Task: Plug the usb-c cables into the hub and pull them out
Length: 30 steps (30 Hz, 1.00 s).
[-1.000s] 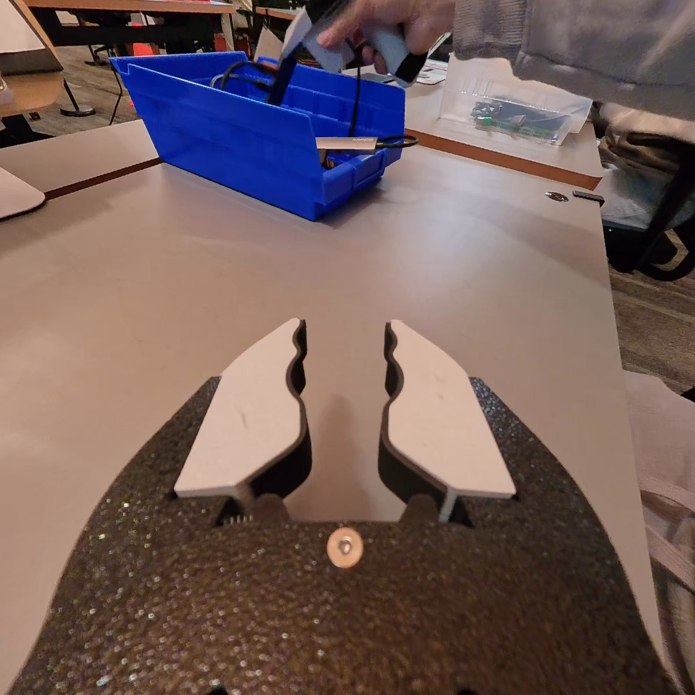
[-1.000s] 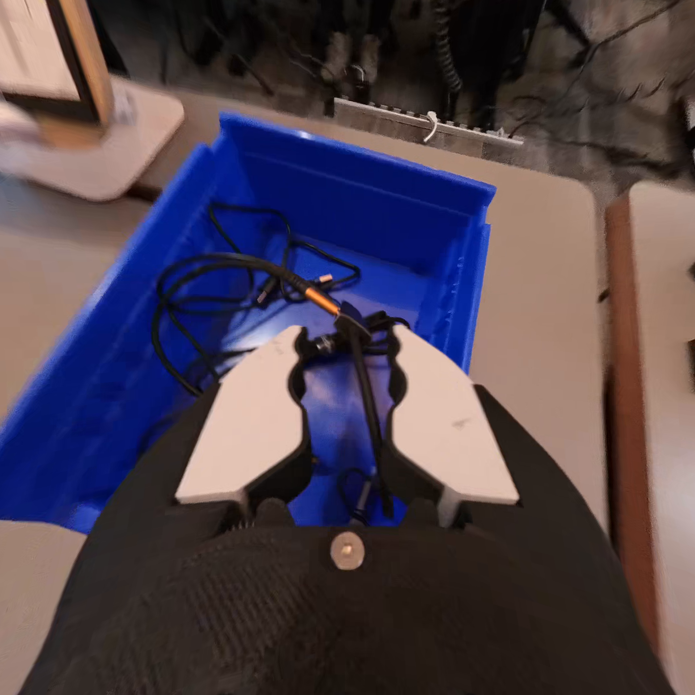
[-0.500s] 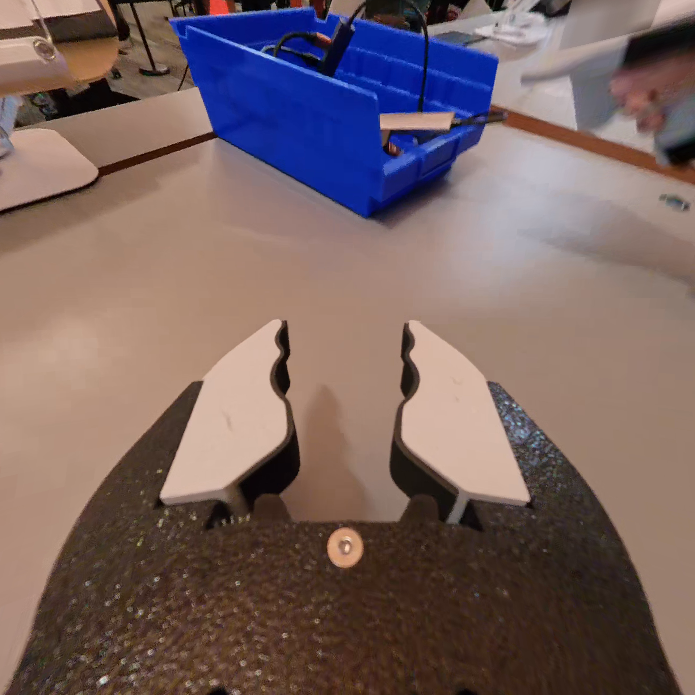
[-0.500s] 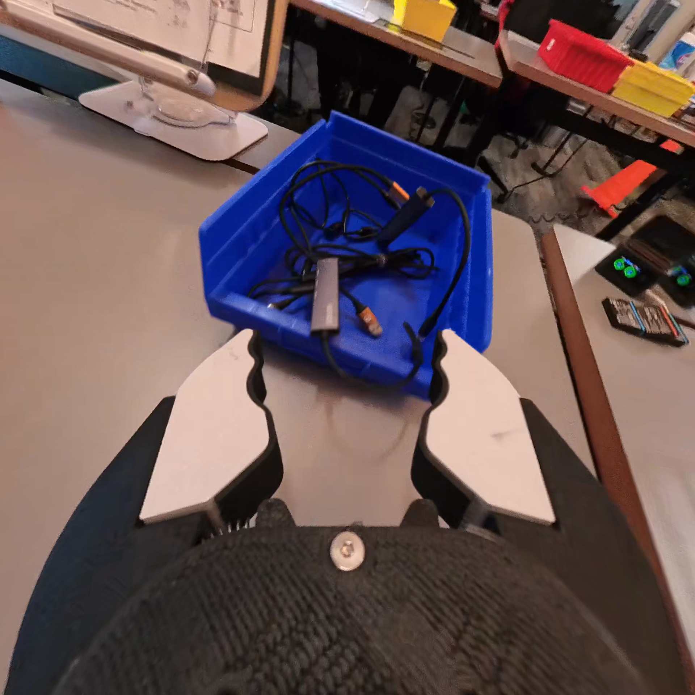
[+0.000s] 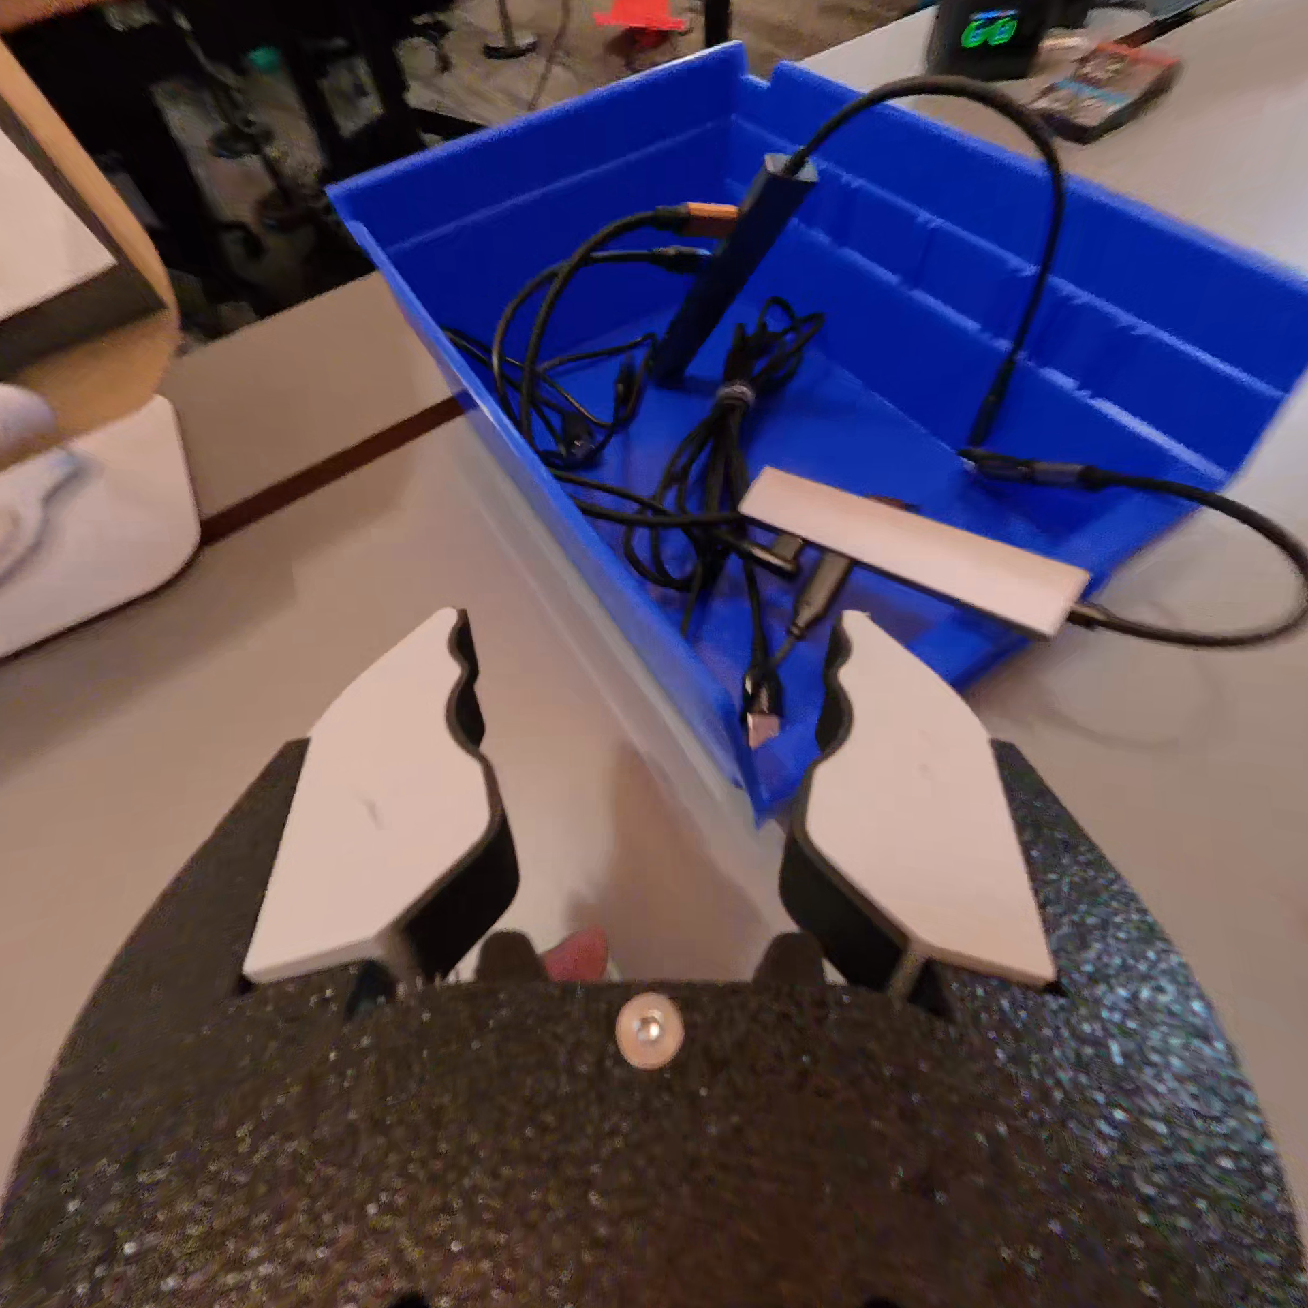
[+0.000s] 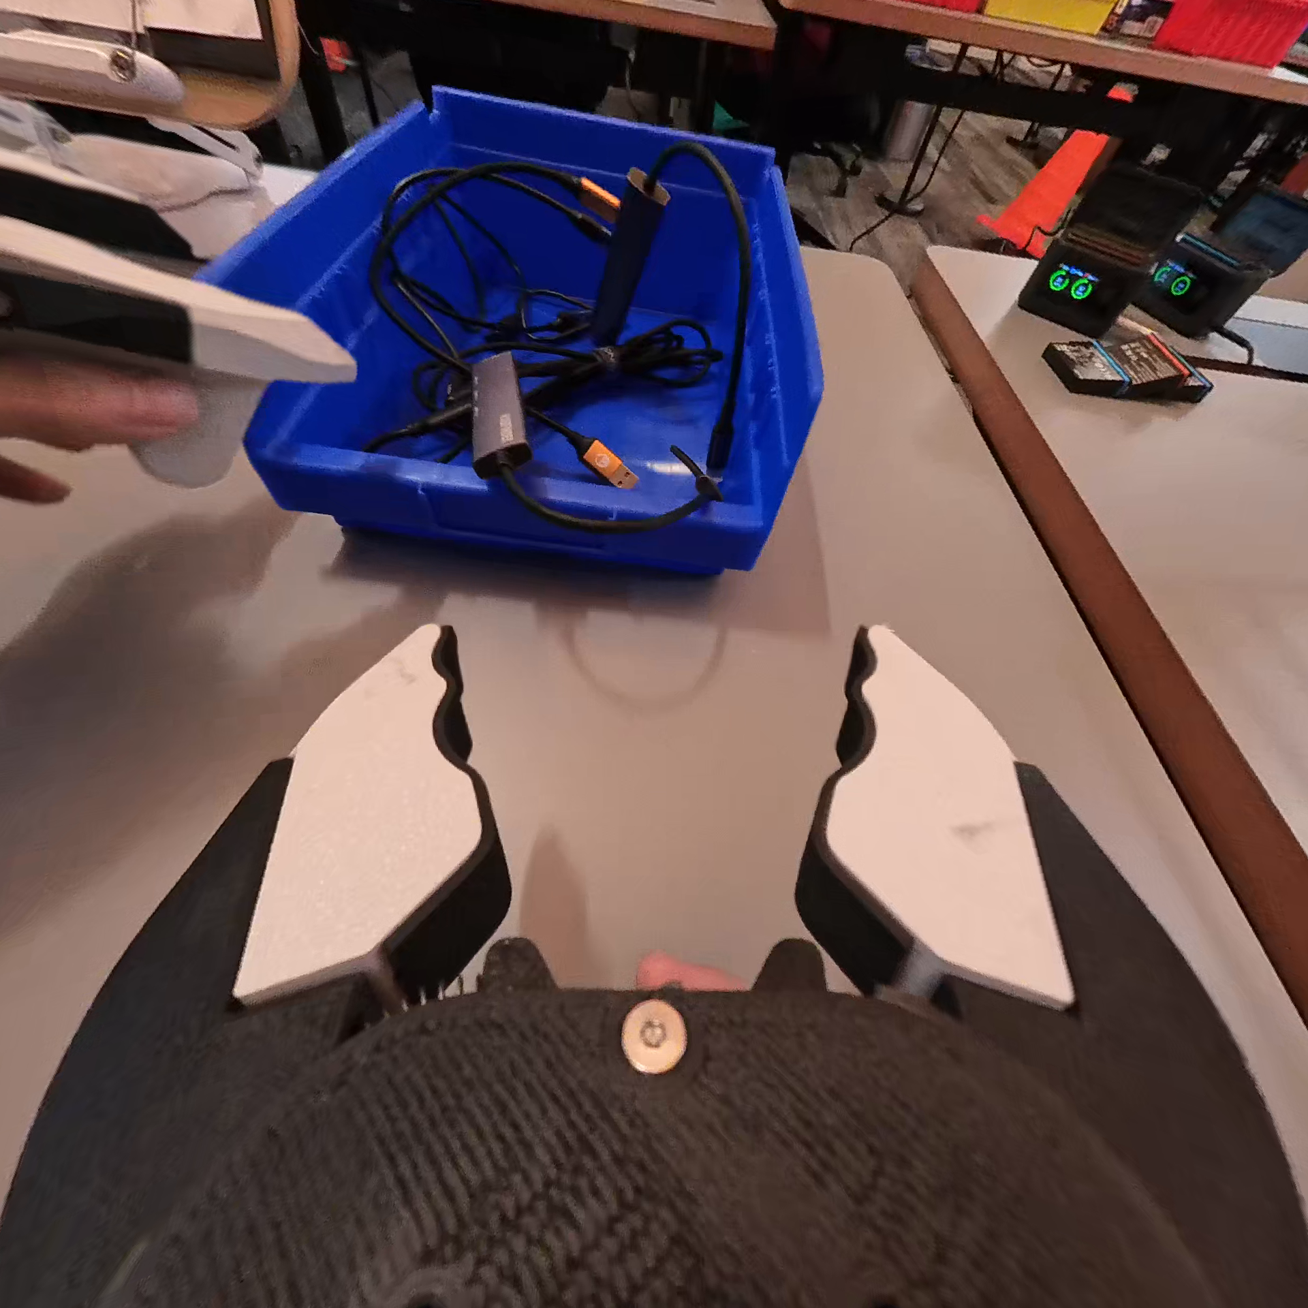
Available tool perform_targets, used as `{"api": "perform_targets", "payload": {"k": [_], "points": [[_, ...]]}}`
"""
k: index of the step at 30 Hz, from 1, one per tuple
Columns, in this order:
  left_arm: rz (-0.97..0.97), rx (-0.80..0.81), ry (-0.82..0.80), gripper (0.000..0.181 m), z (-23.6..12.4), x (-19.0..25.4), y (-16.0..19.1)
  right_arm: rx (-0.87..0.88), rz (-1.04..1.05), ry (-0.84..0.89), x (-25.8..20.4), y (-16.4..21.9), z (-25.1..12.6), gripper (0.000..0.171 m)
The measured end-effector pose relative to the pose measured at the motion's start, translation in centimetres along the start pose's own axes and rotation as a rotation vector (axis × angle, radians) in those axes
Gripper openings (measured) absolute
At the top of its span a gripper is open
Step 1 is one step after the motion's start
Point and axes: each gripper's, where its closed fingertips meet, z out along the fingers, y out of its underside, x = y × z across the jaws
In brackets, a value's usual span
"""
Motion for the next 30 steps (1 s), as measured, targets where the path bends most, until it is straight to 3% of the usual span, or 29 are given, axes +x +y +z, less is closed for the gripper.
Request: {"api": "perform_targets", "payload": {"k": [5, 7, 9, 16, 18, 24, 30], "points": [[0.037, -0.136, -0.025, 0.089, 3.1, 0.1, 1.2, -0.017, -0.007, -0.014, -0.2, 0.3, 0.0, 0.104], [-0.017, -0.202, 0.017, 0.070, 3.4, 0.4, 1.7, -0.011, -0.013, -0.032, -0.7, 0.0, -0.1, 0.104], [-0.073, -0.168, 0.034, 0.043, 3.5, 0.4, 0.8, -0.001, -0.014, -0.034, -0.9, -0.3, -0.2, 0.105], [0.003, -0.197, -0.068, 0.009, 2.7, -3.7, 1.3, -0.003, -0.016, -0.053, -1.2, -0.6, -0.5, 0.104], [0.036, -0.202, -0.037, 0.008, 1.6, -4.9, 2.0, 0.005, -0.024, -0.058, -1.2, -1.1, -1.0, 0.104], [0.095, -0.205, 0.082, 0.009, -6.2, -7.8, 6.6, 0.164, -0.001, -0.174, -2.7, -5.9, -4.9, 0.107], [0.158, -0.213, 0.149, 0.008, -20.2, -12.2, 14.8, 0.274, -0.047, -0.273, -7.7, -9.6, -7.0, 0.113]]}}
